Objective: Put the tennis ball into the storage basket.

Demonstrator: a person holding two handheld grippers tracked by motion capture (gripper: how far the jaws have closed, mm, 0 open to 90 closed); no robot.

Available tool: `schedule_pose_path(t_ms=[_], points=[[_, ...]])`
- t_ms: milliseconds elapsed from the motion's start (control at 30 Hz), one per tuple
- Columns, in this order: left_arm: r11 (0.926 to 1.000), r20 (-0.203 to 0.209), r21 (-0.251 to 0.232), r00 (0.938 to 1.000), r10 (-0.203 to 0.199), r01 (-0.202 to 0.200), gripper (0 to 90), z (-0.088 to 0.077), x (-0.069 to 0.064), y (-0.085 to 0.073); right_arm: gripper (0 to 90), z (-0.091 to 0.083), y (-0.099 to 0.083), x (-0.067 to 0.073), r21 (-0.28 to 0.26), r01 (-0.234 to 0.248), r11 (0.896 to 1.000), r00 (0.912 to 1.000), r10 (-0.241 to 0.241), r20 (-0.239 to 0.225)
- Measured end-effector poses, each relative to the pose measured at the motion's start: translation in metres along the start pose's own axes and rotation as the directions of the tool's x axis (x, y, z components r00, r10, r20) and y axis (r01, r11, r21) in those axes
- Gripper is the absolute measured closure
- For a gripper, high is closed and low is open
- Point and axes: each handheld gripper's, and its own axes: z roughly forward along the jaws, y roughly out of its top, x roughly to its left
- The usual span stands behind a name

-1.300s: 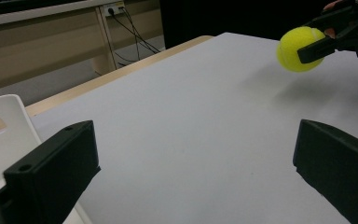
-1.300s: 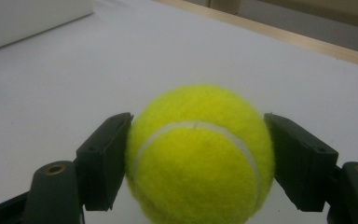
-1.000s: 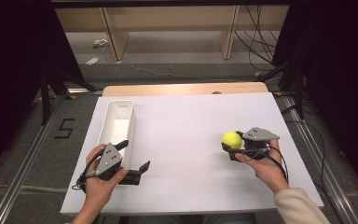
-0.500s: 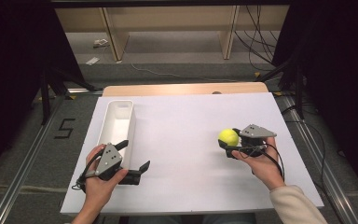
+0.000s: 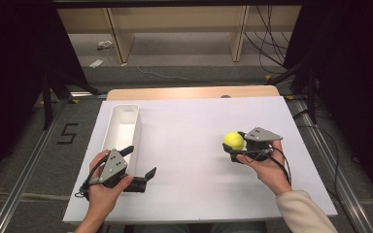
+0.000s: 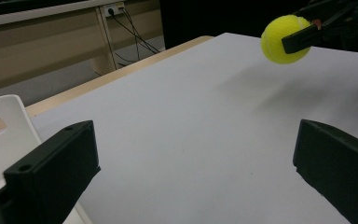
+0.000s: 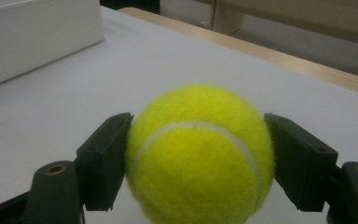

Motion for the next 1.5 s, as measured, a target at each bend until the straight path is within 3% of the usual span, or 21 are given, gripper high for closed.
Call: schedule_pose_path(t_ms=[1500], points=[[1.0, 0.0, -0.004, 1.0, -0.002, 0.002, 0.0, 0.0, 0.0, 0.0, 27.2, 0.023, 0.016, 0.021, -0.02, 0.004, 1.0, 0.9988, -0.005, -0.048]])
